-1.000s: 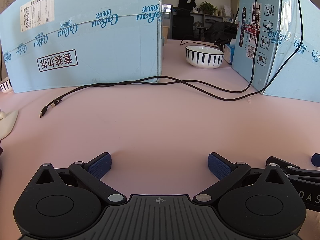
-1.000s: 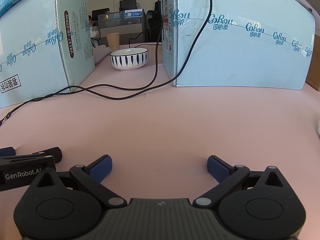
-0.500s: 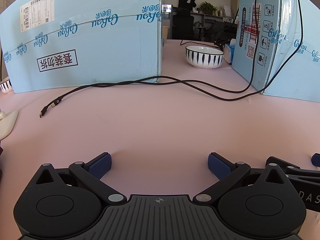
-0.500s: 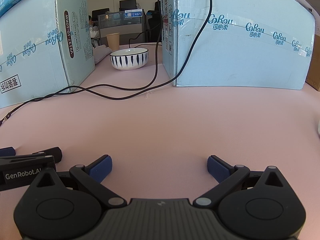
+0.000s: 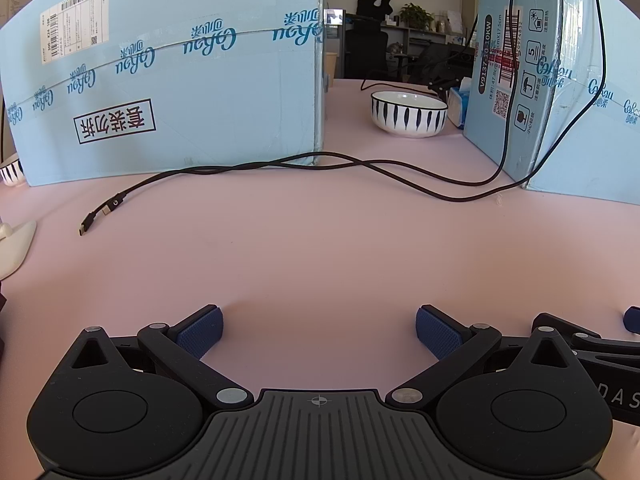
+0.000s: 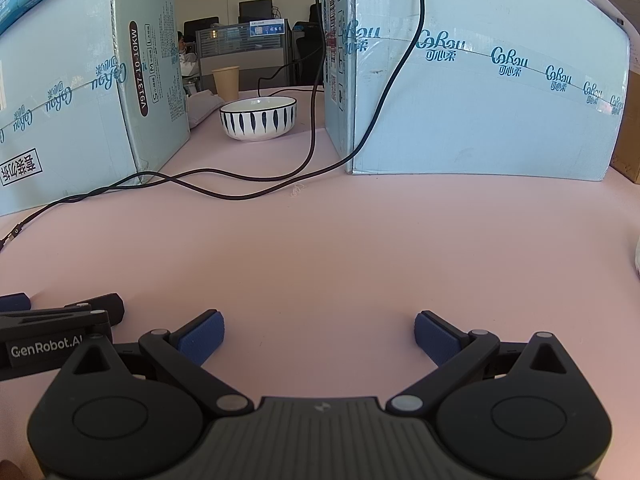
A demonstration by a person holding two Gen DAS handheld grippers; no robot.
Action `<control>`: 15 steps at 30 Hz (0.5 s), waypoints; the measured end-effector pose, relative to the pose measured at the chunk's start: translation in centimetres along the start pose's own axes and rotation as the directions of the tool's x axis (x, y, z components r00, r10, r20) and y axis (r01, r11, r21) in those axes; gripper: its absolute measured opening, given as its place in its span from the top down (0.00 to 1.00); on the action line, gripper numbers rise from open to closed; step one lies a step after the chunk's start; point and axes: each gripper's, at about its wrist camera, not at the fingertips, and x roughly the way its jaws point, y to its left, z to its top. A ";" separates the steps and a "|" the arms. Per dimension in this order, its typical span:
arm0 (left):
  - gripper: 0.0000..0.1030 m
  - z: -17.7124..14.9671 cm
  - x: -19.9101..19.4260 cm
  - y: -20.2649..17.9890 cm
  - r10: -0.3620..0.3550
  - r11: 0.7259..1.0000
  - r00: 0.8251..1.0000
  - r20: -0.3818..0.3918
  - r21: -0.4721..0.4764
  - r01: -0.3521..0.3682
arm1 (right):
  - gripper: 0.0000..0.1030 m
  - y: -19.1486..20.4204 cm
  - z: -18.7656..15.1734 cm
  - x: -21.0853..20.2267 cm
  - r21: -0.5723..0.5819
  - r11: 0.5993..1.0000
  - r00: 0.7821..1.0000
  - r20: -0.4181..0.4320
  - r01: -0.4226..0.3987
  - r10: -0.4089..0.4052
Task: Fold clothes
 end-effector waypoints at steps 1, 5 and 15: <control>0.00 0.0 0.0 0.0 0.000 1.000 1.000 0.000 0.000 0.000 | 0.00 0.0 0.0 0.0 0.000 1.000 1.000 0.000 0.000 0.000; 0.00 0.0 -0.1 0.0 0.000 1.000 1.000 0.000 0.000 0.000 | 0.00 0.0 0.0 0.0 -0.002 1.000 1.000 0.001 0.001 -0.001; 0.00 0.0 0.0 0.0 0.000 1.000 1.000 0.000 0.000 0.000 | 0.00 0.0 0.0 0.0 -0.002 1.000 1.000 0.001 0.001 -0.001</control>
